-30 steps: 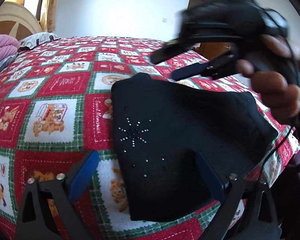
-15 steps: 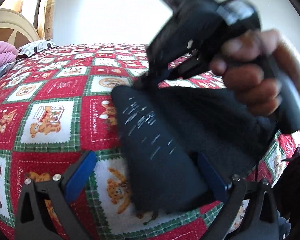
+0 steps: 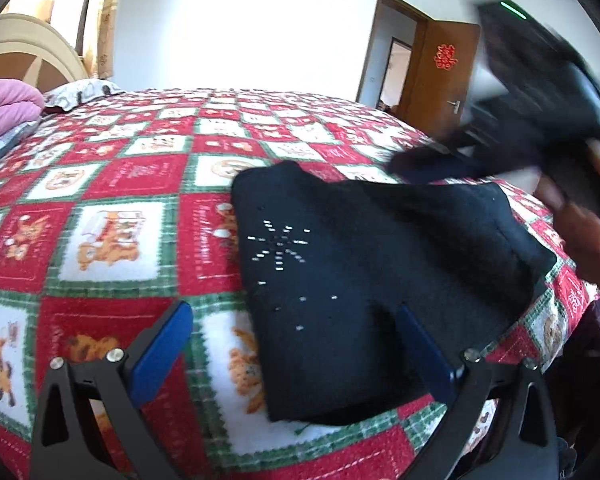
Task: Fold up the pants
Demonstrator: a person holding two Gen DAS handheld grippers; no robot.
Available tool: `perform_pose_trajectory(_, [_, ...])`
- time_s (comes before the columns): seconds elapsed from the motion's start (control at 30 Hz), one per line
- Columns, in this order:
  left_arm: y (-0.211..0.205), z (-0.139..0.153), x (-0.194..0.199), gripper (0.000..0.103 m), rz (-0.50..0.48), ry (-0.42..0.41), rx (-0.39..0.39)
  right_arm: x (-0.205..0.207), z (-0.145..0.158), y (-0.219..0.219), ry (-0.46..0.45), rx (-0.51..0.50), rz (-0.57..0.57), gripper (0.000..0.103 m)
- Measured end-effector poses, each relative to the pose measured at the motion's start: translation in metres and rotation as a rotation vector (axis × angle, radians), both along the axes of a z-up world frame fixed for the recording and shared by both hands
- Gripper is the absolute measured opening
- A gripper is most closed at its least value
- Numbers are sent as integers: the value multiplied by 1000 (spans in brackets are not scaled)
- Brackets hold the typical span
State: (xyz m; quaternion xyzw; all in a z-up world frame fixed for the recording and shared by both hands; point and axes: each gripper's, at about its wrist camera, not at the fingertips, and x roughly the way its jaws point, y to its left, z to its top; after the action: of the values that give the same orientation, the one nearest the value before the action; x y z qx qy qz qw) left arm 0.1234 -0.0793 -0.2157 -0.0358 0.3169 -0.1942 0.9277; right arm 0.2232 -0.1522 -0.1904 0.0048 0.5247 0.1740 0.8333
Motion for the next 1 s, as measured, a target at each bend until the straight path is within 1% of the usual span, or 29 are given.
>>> perform_pose_trajectory(0.07, [9, 0, -2, 103, 33, 0, -7, -29, 3, -21, -18, 0, -13, 47])
perform_pose_trajectory(0.17, [27, -4, 3, 103, 97, 31, -30, -60, -3, -48, -19, -4, -48, 47])
perform_pose_trajectory(0.2, [31, -5, 3, 103, 102, 32, -46, -71, -6, -61, -12, 4, -64, 47])
perform_pose_trajectory(0.27, [30, -6, 4, 103, 96, 28, -33, -82, -16, -83, 7, 30, -100, 47])
perform_pose_trajectory(0.3, [27, -8, 3, 103, 94, 21, -12, -86, -21, -96, 13, 65, -115, 47])
perform_pose_trajectory(0.33, [25, -9, 2, 103, 92, 14, 4, -88, -25, -107, 11, 125, -122, 47])
perform_pose_trajectory(0.37, [22, -10, 1, 103, 90, 10, 23, -88, -29, -119, 9, 210, -134, 47])
perform_pose_trajectory(0.4, [22, -10, 0, 103, 91, 9, 29, -87, -31, -127, 13, 261, -146, 47])
perform_pose_trajectory(0.47, [23, -9, 1, 103, 95, 18, 28, -86, -32, -129, 17, 286, -153, 47])
perform_pose_trajectory(0.53, [24, -7, 3, 103, 100, 26, 31, -87, -28, -120, 11, 241, -138, 47])
perform_pose_trajectory(0.63, [24, -1, 3, 103, 113, 36, 50, -93, -17, -109, -21, 150, -115, 47])
perform_pose_trajectory(0.7, [23, 8, 1, 103, 112, 8, 60, -99, -6, -112, -68, 127, -122, 48])
perform_pose_trajectory(0.73, [21, 12, 2, 103, 104, -1, 64, -103, 0, -118, -97, 125, -135, 50])
perform_pose_trajectory(0.77, [20, 15, 3, 103, 95, -7, 65, -104, 4, -124, -117, 120, -151, 53])
perform_pose_trajectory(0.87, [13, 17, 14, 103, 64, 12, 57, -105, 14, -146, -180, 87, -231, 56])
perform_pose_trajectory(0.9, [11, 17, 16, 103, 59, 15, 58, -105, 14, -155, -184, 83, -260, 56])
perform_pose_trajectory(1.0, [4, 13, 24, 103, 43, 33, 66, -99, 4, -184, -151, 102, -364, 56])
